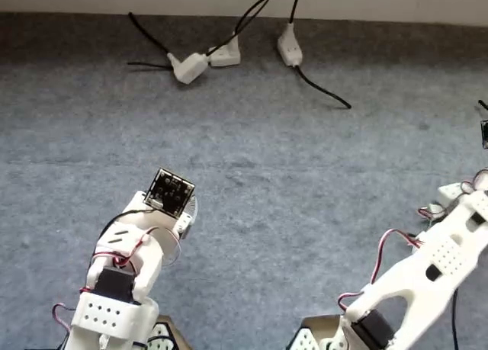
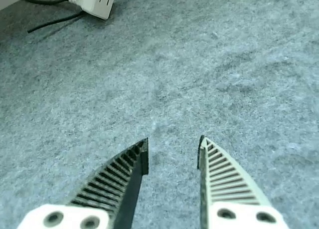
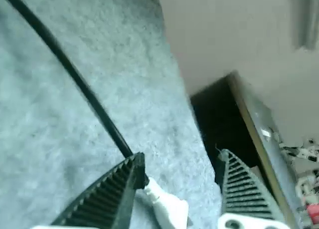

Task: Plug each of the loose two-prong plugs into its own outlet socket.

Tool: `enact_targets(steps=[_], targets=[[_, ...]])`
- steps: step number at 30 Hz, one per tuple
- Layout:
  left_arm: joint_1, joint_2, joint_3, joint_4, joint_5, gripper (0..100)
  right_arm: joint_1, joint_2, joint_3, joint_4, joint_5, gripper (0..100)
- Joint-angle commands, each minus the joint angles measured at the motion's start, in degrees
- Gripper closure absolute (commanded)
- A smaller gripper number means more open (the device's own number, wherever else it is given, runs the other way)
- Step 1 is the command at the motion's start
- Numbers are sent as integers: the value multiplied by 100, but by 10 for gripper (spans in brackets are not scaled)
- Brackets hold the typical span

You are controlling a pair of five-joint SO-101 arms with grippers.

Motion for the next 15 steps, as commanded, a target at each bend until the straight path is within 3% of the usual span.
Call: enact_targets(steps=[1, 4, 10, 15], targets=[[66, -40, -22, -114, 53, 836, 215, -127, 479, -549, 545, 764], [66, -40, -13, -105, 53, 836, 409, -277, 602, -365, 888, 764], [66, -40, 101, -246, 44, 836, 769, -752, 338, 2000, 1767, 764], [75, -40, 136, -255, 44, 836, 954, -1218, -374, 3160, 1793, 764]])
